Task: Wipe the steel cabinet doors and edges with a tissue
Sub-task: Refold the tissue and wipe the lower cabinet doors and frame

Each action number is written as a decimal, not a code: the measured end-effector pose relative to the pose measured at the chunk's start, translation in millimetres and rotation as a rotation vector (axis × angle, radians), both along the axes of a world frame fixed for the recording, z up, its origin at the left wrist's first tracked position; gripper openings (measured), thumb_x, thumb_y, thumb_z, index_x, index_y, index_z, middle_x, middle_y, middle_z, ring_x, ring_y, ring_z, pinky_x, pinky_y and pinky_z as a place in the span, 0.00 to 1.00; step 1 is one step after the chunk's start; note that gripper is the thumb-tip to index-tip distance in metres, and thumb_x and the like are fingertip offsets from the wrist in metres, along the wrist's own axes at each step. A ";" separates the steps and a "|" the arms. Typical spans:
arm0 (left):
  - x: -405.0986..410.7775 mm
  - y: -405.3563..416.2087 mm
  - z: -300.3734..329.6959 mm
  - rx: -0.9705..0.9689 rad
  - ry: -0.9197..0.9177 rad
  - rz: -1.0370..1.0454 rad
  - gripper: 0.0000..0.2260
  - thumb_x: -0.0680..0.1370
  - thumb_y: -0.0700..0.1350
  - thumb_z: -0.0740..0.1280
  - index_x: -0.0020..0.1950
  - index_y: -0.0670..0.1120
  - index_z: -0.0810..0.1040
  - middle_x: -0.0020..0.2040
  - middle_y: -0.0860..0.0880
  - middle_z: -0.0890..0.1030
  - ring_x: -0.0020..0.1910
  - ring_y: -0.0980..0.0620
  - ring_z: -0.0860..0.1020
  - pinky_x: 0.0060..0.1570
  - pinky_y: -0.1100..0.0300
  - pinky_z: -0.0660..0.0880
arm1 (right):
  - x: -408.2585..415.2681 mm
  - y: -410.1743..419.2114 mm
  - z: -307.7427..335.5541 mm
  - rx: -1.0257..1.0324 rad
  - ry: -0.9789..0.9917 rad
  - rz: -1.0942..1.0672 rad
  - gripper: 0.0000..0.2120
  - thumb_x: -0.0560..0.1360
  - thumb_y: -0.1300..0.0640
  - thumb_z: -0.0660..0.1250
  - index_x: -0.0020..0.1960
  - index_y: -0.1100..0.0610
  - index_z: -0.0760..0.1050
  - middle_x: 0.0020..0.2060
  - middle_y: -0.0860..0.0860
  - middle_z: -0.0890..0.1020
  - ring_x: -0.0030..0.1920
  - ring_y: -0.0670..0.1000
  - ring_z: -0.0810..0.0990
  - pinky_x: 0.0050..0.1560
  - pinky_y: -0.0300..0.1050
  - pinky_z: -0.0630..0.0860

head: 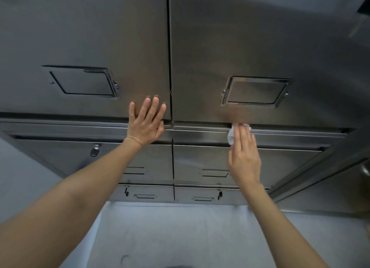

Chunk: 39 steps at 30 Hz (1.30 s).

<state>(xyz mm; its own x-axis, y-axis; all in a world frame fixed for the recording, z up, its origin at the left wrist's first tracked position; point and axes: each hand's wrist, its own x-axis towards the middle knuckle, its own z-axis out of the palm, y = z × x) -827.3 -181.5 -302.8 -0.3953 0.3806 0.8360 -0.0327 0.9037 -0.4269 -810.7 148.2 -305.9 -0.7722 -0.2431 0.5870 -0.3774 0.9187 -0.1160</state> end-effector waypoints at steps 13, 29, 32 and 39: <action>-0.3 -2.1 0.9 0.011 0.021 -0.014 0.31 0.82 0.51 0.52 0.82 0.44 0.45 0.81 0.44 0.42 0.80 0.45 0.41 0.75 0.40 0.38 | -11.1 16.5 -2.2 0.006 0.068 0.017 0.25 0.79 0.64 0.61 0.75 0.65 0.66 0.72 0.61 0.71 0.74 0.58 0.67 0.76 0.54 0.61; -1.7 -3.7 0.5 0.003 0.020 -0.013 0.31 0.82 0.51 0.52 0.82 0.44 0.46 0.81 0.43 0.42 0.80 0.44 0.41 0.76 0.40 0.37 | -15.5 33.3 13.3 0.025 0.095 -0.007 0.21 0.80 0.58 0.57 0.71 0.66 0.72 0.68 0.61 0.76 0.70 0.60 0.73 0.75 0.54 0.63; -0.9 -3.1 3.0 0.000 0.024 0.002 0.31 0.82 0.51 0.52 0.82 0.44 0.46 0.81 0.43 0.42 0.80 0.44 0.41 0.76 0.40 0.37 | -7.8 -12.5 10.9 0.051 0.085 0.159 0.23 0.80 0.58 0.56 0.72 0.67 0.69 0.69 0.63 0.74 0.71 0.62 0.71 0.76 0.55 0.60; 17.5 13.8 4.3 0.143 -0.133 0.006 0.35 0.80 0.53 0.56 0.82 0.44 0.42 0.81 0.45 0.37 0.79 0.45 0.36 0.75 0.39 0.34 | -28.4 22.8 8.9 0.313 0.108 0.313 0.23 0.83 0.56 0.55 0.76 0.64 0.65 0.74 0.59 0.69 0.74 0.57 0.68 0.77 0.54 0.56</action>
<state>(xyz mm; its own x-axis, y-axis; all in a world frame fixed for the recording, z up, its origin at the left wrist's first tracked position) -809.8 -167.8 -298.5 -0.5076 0.2587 0.8218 0.0097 0.9555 -0.2948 -839.0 171.0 -297.0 -0.5722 -0.6334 0.5209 -0.6370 0.7433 0.2042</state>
